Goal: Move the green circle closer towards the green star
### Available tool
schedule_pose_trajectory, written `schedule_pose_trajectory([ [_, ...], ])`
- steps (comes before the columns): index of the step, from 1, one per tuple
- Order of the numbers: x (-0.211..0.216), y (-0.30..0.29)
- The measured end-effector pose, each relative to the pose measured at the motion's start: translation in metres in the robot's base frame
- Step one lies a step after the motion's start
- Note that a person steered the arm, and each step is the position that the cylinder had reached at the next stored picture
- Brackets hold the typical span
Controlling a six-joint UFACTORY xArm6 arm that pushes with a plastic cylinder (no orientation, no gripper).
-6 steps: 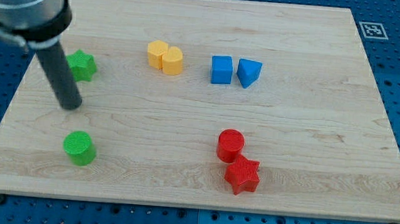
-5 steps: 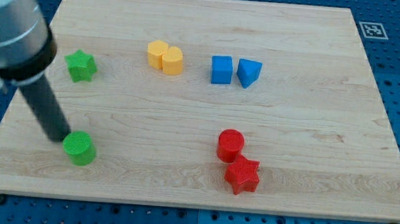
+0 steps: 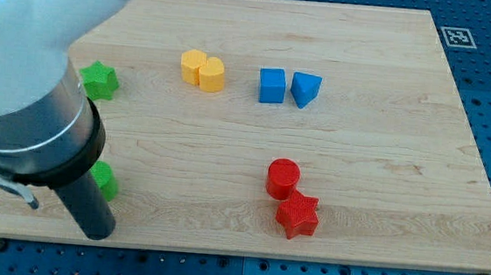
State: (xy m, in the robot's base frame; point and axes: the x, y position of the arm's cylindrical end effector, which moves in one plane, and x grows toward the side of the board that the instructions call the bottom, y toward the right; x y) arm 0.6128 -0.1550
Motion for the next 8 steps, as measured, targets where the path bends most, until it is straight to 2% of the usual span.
schedule_pose_trajectory([
  [3,-0.049,-0.011],
  [5,-0.062,-0.024],
  [8,-0.114,-0.028],
])
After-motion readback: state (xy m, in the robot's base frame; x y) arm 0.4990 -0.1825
